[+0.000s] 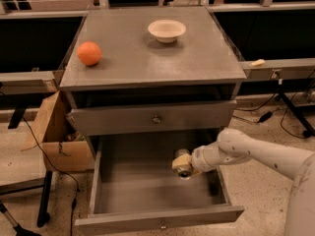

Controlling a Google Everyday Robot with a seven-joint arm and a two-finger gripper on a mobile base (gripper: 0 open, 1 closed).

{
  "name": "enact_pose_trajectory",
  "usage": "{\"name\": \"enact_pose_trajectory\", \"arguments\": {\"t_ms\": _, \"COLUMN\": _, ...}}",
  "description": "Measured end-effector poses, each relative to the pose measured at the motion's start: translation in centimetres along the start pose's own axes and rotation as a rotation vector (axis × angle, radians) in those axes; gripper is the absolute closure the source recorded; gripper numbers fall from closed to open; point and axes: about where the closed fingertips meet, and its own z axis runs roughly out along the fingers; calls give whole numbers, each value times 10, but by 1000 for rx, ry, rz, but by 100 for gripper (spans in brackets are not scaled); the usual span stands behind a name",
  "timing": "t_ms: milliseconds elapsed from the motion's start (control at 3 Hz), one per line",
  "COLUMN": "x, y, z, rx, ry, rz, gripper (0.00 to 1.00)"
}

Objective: Place 7up can into middle drawer

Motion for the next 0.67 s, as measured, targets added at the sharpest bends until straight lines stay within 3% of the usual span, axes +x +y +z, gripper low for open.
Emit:
{"name": "enact_pose_trajectory", "arguments": {"t_ms": 333, "x": -6, "y": -3, "z": 19, "rx": -15, "ry": -66, "rz": 32, "gripper": 84}}
{"name": "enact_pose_trajectory", "arguments": {"t_ms": 667, "x": -9, "y": -1, "z": 31, "rx": -2, "ry": -102, "rz": 40, "gripper": 61}}
